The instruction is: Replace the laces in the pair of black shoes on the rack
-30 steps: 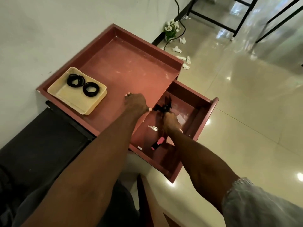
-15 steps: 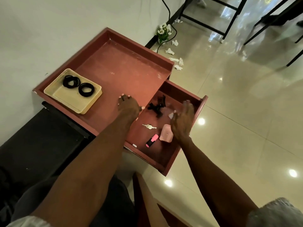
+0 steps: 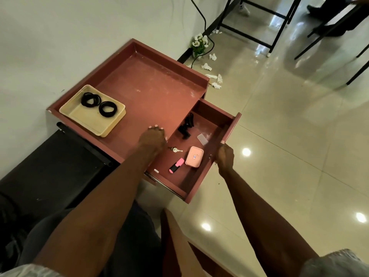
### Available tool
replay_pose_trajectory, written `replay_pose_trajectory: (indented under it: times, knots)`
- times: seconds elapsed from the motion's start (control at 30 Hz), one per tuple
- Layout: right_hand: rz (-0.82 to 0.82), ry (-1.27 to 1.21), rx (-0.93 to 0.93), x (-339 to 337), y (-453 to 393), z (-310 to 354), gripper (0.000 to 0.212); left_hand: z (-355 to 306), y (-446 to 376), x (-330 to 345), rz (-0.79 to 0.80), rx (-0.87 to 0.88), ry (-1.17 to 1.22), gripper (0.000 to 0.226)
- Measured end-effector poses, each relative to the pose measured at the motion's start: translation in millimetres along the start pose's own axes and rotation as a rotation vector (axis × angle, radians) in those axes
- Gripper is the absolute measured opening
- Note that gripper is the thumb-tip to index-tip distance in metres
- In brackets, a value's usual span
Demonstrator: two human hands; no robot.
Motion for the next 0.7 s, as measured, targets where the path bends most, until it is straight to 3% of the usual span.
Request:
replay_pose_trajectory:
  times: [0.2, 0.4, 0.53, 0.7]
  knots:
    - [0.187, -0.009, -0.061, 61.2, 12.1, 52.3, 0.030, 11.7, 3.3, 0.8, 0.025, 0.038, 0.006, 0.046]
    - [0.443, -0.056, -0.044, 132.5, 13.0, 89.8, 0.053, 12.8, 4.8, -2.5, 0.009, 0.064, 0.025, 0.049]
    - [0.420, -0.018, -0.070, 160.7, 2.0, 100.7, 0.036, 16.0, 2.8, 1.5, 0.018, 0.062, 0.072, 0.050]
    - [0.419, -0.127, 0.011, 162.1, 8.0, 106.1, 0.049, 13.7, 10.6, -7.5, 0.070, 0.036, 0.128, 0.046]
Point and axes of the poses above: each hand's wrist, its own y-axis away from the middle knuckle, its own x-axis out of the palm, z = x × y, the point moved 8 cm from there along -y, towards the middle knuckle, and after that the axes turned 8 degrees about z, right-handed, at the moved point
